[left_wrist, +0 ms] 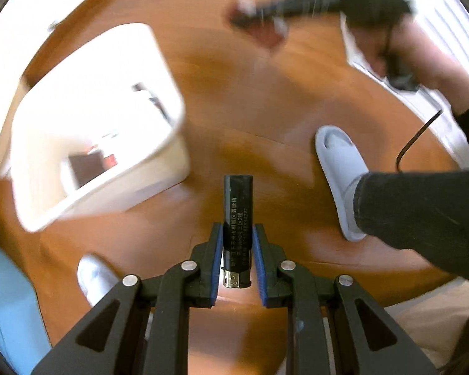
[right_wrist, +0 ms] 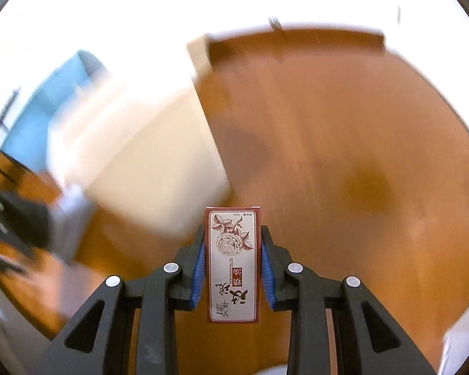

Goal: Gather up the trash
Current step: 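Drop the lighter and small box into the beige bin with both tools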

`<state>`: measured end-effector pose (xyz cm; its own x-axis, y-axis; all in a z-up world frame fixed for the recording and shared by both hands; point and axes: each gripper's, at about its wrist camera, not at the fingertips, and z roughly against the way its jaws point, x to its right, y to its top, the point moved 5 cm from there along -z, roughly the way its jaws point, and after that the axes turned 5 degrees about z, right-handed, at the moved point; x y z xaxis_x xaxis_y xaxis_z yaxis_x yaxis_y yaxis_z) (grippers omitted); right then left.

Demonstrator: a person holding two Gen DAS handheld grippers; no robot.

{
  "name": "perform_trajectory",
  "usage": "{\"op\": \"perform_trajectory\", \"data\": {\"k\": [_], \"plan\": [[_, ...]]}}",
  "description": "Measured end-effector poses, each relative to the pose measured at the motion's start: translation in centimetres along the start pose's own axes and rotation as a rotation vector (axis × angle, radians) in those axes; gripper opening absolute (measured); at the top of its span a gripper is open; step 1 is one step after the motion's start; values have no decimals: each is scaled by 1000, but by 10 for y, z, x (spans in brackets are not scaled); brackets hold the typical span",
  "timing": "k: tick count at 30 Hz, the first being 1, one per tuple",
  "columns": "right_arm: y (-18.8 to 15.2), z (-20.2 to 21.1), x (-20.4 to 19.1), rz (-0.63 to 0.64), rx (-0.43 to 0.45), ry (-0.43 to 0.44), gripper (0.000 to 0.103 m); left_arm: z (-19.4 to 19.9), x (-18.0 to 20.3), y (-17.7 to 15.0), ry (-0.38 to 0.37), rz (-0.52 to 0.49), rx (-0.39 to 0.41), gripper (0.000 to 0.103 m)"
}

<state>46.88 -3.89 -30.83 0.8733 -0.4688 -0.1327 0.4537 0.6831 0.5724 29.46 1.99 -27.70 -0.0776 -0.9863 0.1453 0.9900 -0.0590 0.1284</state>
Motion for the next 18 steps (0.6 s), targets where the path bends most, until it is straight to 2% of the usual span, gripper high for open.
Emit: {"op": "perform_trajectory", "data": {"k": [2,3,5,7,9,10,12,14,16,18], "plan": [[58,9,-30,59,8,57,31,24,-19,-3,-2,85,29,18],[87,2,-47,83,-16,91,31,35,-26,-6,-2,118,47,18],[121,-35,-70,94,-126,133,32,52,-47,-9,-5,222,86,18],[132,-89,-85,71,-273,139,32,69,-65,-7,-22,323,124,18],[124,-132,-94,68,-407,88,33,78,-89,-5,-6,399,161,18],[115,-156,-99,64,-480,59,33,80,-106,-3,-19,467,172,18],[101,-179,-100,44,-565,31,33,82,-130,2,-22,539,200,18],[93,-177,-90,36,-577,-17,35,81,-143,9,-13,554,219,18],[99,-160,-87,-28,-540,-8,44,78,-154,19,-40,576,226,18],[111,-127,-87,-55,-479,-9,46,73,-158,30,-59,576,231,18]]}}
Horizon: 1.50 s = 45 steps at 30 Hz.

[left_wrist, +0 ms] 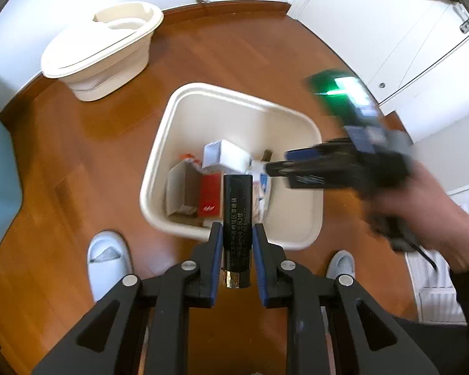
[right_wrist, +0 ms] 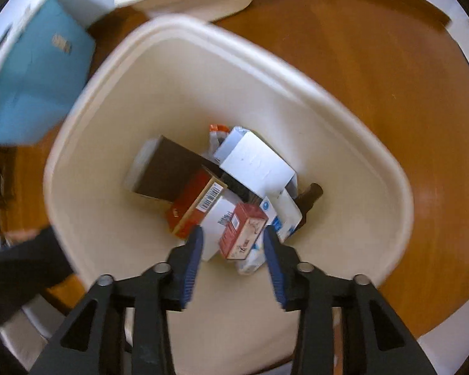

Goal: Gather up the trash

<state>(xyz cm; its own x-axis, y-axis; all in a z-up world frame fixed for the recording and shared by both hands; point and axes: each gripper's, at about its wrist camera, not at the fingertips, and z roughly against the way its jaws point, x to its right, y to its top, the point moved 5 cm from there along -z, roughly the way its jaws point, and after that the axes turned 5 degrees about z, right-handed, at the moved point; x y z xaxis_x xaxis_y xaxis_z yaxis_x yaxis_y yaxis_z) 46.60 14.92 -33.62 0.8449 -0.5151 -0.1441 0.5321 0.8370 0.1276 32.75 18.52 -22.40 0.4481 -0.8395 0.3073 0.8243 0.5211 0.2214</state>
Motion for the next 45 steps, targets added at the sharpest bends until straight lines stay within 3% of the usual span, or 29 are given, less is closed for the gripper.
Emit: {"op": "perform_trajectory", "data": {"k": [3,5,9,12,13,14,15,16,17,19,20,23,26,28,30,32,34,37,39,42,45], "plan": [[-21,82,2,-82,132,6,49,-19,5,14,-9,-5,-26,18],[-38,128,7,-171,189,26,62,-43,10,24,0,-9,-61,18],[-106,237,11,-453,434,175,76,-113,18,42,2,70,-203,18],[-152,269,7,-558,620,204,84,-162,29,43,-23,108,-336,18],[-168,266,10,-596,653,175,84,-175,32,41,-3,105,-360,19],[-175,257,14,-640,617,173,84,-185,32,43,27,105,-373,23],[-176,244,19,-701,554,250,85,-195,30,44,63,114,-371,52],[-175,239,25,-726,540,343,85,-199,28,47,82,132,-364,96],[-171,235,23,-715,534,361,84,-202,24,48,94,153,-353,103],[-165,236,18,-649,511,263,84,-205,19,46,94,197,-363,103],[-164,234,14,-635,509,253,84,-200,18,46,90,209,-360,103],[-160,227,4,-608,484,293,84,-160,29,54,87,148,-267,103],[-152,227,-4,-562,489,265,84,-77,50,51,90,1,-93,103],[-152,242,-10,-512,566,255,85,-3,62,34,142,-113,86,103],[-158,264,-17,-463,656,168,88,51,67,10,182,-170,202,103],[-172,286,-26,-414,739,93,103,109,63,-29,199,-168,316,103],[-203,304,-46,-362,821,34,103,151,51,-69,202,-100,404,103],[-256,298,-82,-310,794,-69,103,182,36,-121,259,-34,474,103],[-283,289,-102,-290,771,-117,103,190,36,-157,213,-53,488,103],[-314,290,-136,-220,802,-210,103,191,40,-190,143,-86,481,103],[-346,297,-156,-205,838,-300,103,193,49,-218,206,-151,537,103]]}}
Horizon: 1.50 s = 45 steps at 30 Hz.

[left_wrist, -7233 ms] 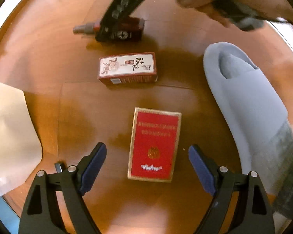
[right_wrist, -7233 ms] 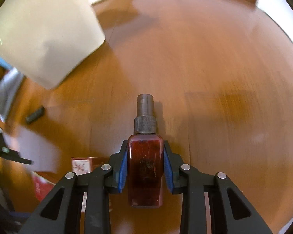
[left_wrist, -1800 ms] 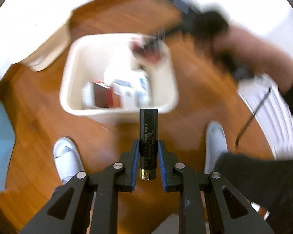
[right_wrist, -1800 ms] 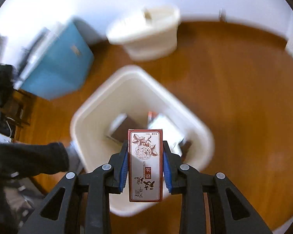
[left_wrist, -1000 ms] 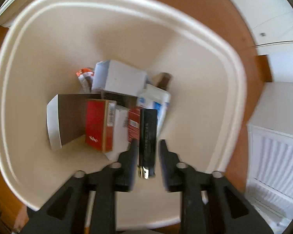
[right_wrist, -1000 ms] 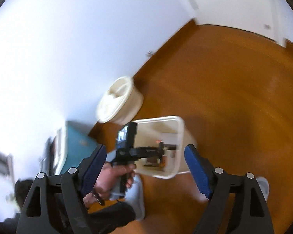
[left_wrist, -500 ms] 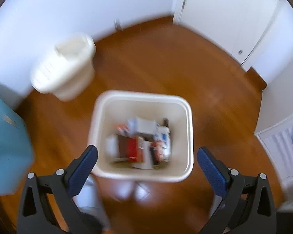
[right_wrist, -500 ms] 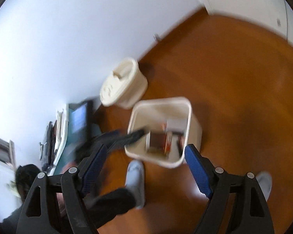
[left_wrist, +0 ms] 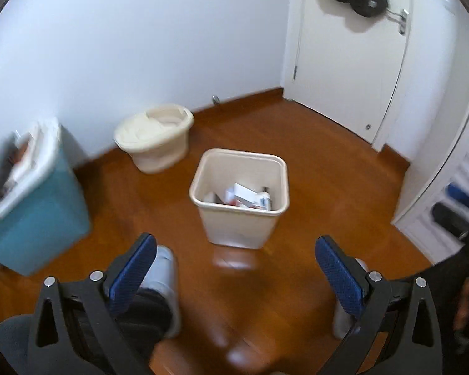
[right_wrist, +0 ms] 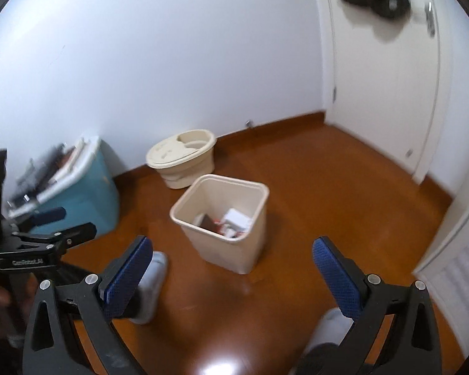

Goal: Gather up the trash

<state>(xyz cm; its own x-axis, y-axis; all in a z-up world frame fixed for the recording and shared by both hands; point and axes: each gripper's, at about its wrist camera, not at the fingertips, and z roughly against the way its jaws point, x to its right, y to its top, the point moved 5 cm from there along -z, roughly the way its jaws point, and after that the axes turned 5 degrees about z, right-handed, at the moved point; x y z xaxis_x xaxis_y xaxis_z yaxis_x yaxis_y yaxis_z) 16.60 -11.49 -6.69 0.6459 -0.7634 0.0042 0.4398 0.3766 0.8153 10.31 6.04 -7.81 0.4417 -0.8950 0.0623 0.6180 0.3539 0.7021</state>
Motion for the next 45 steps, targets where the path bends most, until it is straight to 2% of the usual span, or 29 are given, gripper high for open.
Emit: {"op": "perform_trajectory", "data": {"k": [1,3,6,14,21,45], "plan": [[-4,7,-1,-10,11,-8,103,6,6,-2,19,-33,22,103],[-13,24,1,-53,25,-26,103,11,13,-3,-13,-70,31,103],[-23,30,5,-110,12,-47,103,17,15,1,-47,-62,44,103],[-30,19,-4,-64,-9,-121,103,20,7,-7,-80,-42,17,103],[-32,6,-7,-44,-30,-124,103,16,10,-9,-82,-53,7,103],[-33,4,-6,-57,-37,-109,103,13,22,-15,-55,-86,-10,103]]}}
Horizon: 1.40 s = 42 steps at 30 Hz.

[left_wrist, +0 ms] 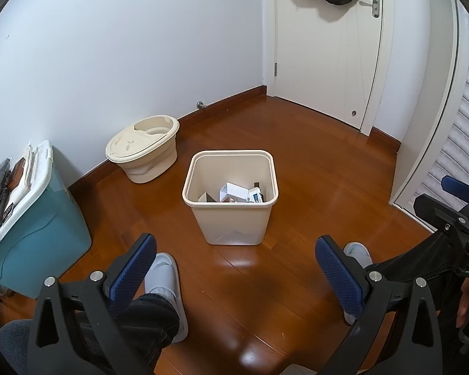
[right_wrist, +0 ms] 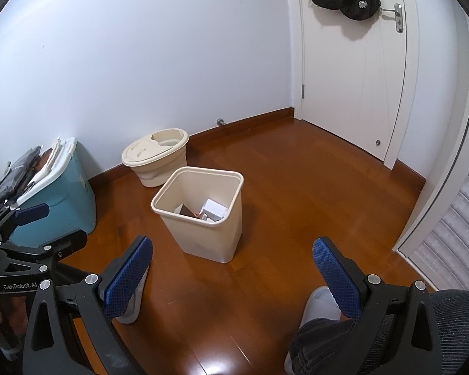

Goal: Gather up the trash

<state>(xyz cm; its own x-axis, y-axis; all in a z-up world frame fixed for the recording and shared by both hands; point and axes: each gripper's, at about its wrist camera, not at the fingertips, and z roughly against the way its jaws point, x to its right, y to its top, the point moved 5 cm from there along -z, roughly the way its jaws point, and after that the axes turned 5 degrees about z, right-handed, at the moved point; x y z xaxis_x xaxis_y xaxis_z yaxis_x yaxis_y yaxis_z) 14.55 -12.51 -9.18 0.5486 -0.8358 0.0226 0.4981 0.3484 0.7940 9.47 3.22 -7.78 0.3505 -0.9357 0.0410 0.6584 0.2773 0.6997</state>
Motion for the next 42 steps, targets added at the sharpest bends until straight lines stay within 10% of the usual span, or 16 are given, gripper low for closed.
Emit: {"op": "perform_trajectory", "data": {"k": [42], "plan": [[-5,-4,2,16,-10,-2,103,1,-9,0,7,30,-7,103]]}}
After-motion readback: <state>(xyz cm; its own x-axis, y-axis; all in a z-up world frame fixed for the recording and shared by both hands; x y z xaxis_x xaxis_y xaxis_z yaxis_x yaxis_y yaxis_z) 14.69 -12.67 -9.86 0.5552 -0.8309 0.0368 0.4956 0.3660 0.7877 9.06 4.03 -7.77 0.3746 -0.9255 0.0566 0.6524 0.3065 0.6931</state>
